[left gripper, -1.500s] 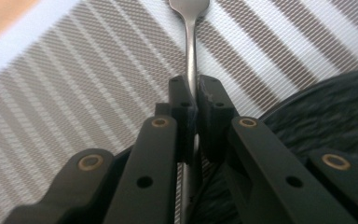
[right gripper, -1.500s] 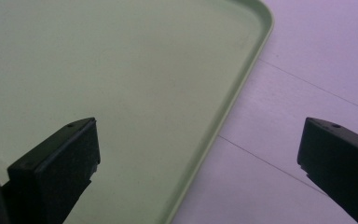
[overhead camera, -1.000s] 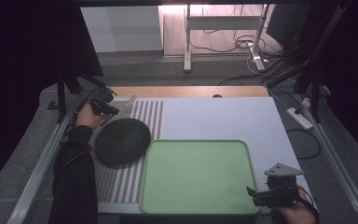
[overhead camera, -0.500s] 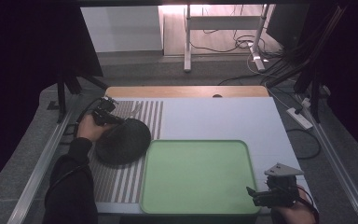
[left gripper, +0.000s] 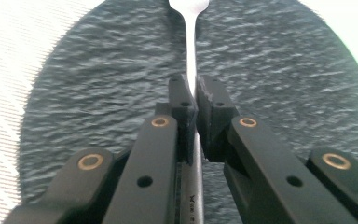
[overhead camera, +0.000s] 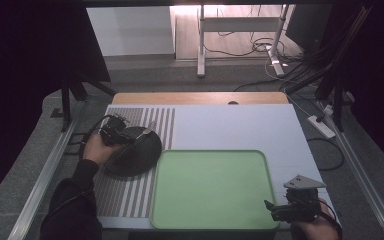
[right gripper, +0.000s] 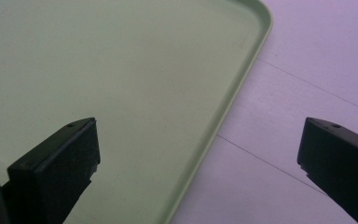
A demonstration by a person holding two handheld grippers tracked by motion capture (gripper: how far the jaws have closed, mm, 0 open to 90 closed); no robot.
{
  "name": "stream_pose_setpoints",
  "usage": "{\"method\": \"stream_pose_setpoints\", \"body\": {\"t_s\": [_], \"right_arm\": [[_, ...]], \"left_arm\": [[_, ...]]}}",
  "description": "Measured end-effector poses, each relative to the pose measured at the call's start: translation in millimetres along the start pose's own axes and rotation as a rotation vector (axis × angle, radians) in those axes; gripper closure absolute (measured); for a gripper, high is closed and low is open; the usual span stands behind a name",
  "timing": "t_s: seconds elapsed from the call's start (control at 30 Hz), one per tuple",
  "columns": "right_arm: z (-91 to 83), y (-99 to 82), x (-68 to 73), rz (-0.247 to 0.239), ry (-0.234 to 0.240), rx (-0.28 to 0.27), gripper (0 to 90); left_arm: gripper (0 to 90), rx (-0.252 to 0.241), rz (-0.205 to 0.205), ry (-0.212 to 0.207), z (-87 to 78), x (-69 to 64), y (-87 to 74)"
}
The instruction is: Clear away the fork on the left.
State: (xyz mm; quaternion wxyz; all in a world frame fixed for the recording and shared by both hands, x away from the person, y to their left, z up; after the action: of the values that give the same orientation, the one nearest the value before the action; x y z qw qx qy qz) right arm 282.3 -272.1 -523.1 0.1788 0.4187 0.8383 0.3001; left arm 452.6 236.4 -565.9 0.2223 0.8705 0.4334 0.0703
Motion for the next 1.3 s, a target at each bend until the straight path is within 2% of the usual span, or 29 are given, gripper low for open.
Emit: {"method": "stream_pose_setpoints", "body": {"t_s": [0.43,0.53,0.67,1.0,1.3], "right_arm": [[-0.7,0.1,0.9,-0.012,-0.004,-0.001,0.0],[-0.7,0.2,1.1,-0.016,-0.004,-0.002,0.0],[-0.8,0.3,1.2,-0.017,-0.003,-0.003,0.0],[-0.8,0.5,1.9,-0.023,-0.002,-0.003,0.0],[-0.6,0.6,2.1,-0.029,-0.003,-0.001,0.0]], "left_arm": [[84.1,-0.017,-0.001,-0.023,-11.8,-38.2,-11.8],[84.1,-0.02,0.012,-0.011,-16.1,-46.5,-14.0],[84.1,-0.029,0.012,-0.023,-20.0,-59.2,-16.5],[84.0,0.0,0.015,-0.048,-16.9,-90.0,-30.7],[84.0,0.012,0.001,-0.064,-12.6,-110.7,-33.4]]}}
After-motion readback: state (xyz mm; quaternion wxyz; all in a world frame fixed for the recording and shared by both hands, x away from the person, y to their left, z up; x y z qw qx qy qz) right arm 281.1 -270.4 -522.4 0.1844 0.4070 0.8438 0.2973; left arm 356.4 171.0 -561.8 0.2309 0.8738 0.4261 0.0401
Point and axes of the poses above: each handheld gripper's, and its own axes: z roughly forward along the jaws, y roughly out of its top, x roughly to its left, the point moved 8 cm from there along z, roughly forward along the jaws, and after that the axes turned 4 degrees about y, right-handed, at the moved point
